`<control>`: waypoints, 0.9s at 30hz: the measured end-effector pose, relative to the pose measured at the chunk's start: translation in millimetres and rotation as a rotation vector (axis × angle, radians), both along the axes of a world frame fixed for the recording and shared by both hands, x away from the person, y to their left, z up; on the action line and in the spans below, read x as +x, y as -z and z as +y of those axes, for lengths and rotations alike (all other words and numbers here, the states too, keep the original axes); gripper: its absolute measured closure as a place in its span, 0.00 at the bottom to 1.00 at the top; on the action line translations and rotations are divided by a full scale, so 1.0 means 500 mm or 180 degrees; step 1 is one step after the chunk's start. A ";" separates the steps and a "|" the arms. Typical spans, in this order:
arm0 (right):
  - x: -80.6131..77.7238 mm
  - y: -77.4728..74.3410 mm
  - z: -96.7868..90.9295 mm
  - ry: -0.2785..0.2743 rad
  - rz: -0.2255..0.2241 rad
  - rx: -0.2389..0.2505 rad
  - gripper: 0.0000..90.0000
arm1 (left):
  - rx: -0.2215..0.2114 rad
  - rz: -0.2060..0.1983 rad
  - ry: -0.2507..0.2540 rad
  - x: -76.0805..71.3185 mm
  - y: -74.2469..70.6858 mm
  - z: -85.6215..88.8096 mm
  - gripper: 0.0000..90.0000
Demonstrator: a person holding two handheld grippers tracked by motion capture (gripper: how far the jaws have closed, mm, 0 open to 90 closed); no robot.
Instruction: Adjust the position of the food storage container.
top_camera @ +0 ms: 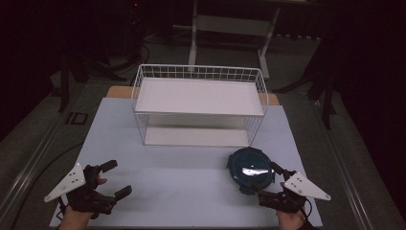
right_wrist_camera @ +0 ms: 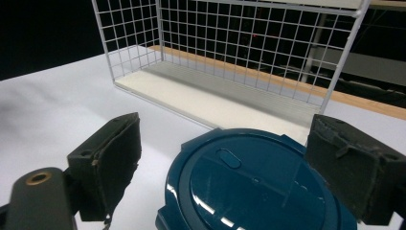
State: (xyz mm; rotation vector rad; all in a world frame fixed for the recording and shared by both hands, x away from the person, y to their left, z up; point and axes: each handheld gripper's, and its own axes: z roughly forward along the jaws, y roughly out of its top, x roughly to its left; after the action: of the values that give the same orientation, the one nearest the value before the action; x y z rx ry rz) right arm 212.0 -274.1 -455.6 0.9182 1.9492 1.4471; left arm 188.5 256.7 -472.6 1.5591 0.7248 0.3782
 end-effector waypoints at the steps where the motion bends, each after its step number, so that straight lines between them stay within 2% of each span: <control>1: -0.002 -0.004 0.001 -0.0011 0.0013 0.0032 0.13 | -0.0005 -0.0003 -0.0001 0.000 0.000 0.000 0.00; 7: -0.010 -0.025 0.010 -0.0083 -0.0061 0.0031 0.13 | -0.0011 -0.0010 0.0004 -0.001 -0.001 0.001 0.00; 13: -0.003 -0.052 0.019 -0.0183 -0.0064 0.0086 0.13 | -0.0013 -0.0017 0.0004 -0.001 -0.001 0.002 0.00; 25: 0.018 -0.076 0.017 -0.0094 -0.0093 0.0058 0.13 | -0.0021 0.0005 0.0020 0.000 0.000 0.000 0.00; 27: 0.025 -0.078 0.016 -0.0125 -0.0052 0.0031 0.13 | -0.0019 0.0006 0.0021 0.001 0.001 0.000 0.00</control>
State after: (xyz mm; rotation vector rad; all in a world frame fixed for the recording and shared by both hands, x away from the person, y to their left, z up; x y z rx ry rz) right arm 224.4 -266.2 -416.4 0.8743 1.9600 1.4828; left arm 188.8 256.7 -472.9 1.5561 0.7215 0.3696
